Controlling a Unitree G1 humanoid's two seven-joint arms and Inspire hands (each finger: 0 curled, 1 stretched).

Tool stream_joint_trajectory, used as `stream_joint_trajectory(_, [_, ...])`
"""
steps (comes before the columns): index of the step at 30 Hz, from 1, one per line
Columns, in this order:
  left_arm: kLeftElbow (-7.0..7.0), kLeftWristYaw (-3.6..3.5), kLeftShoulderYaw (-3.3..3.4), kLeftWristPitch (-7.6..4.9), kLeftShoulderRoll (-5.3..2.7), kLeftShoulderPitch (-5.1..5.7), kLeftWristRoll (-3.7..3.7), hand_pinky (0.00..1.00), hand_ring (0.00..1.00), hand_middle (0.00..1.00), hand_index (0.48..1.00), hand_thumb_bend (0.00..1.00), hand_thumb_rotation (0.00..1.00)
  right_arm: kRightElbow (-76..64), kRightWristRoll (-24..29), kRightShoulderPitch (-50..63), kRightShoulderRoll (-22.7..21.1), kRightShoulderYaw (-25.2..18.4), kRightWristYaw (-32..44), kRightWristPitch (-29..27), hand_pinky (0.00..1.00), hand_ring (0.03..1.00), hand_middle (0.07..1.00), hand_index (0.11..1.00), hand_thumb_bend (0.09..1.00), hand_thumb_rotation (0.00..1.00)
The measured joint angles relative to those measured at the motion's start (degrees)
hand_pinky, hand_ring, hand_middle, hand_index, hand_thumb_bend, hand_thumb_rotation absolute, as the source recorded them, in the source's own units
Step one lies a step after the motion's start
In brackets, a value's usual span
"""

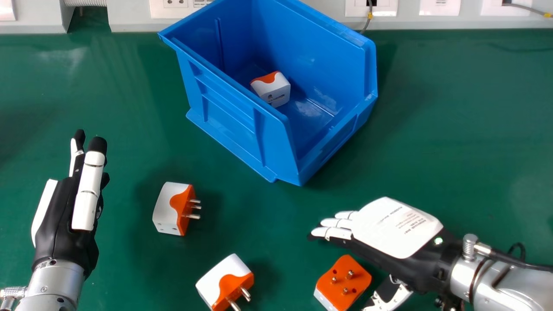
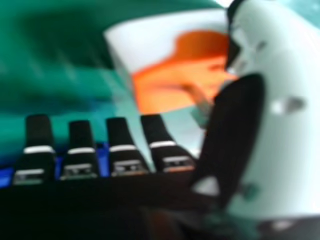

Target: Pick all objects and put in blue box

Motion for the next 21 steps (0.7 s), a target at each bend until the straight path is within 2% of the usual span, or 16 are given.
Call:
stream_joint_trajectory(11, [-1.96, 0.1, 0.38, 2.08, 0.01, 0.07, -0.02, 0.99, 1.0, 1.0, 1.0, 0.56, 1.0, 3.2, -3.6, -5.8, -2.9, 3.0, -0.2, -4.7, 0.76, 0.871, 0.873, 0.836, 0.491, 0.3])
stream_joint_trajectory(17, [-2.06, 0.11, 0.48, 2.62, 0.01, 0.06, -0.04, 0.99, 1.0, 1.0, 1.0, 0.55, 1.0, 3.3, -4.0, -7.1, -4.1, 3.4, -0.5, -6.6, 0.76, 0.861, 0.86, 0.824, 0.488, 0.29])
stream_joint_trajectory(21, [-2.4, 0.18, 0.5, 3.63, 0.01, -0.01, -0.05, 0.99, 1.0, 1.0, 1.0, 0.54, 1.0, 3.2, -5.0, -7.4, -4.2, 3.4, -1.2, -7.6, 0.75, 0.853, 0.854, 0.822, 0.491, 0.29])
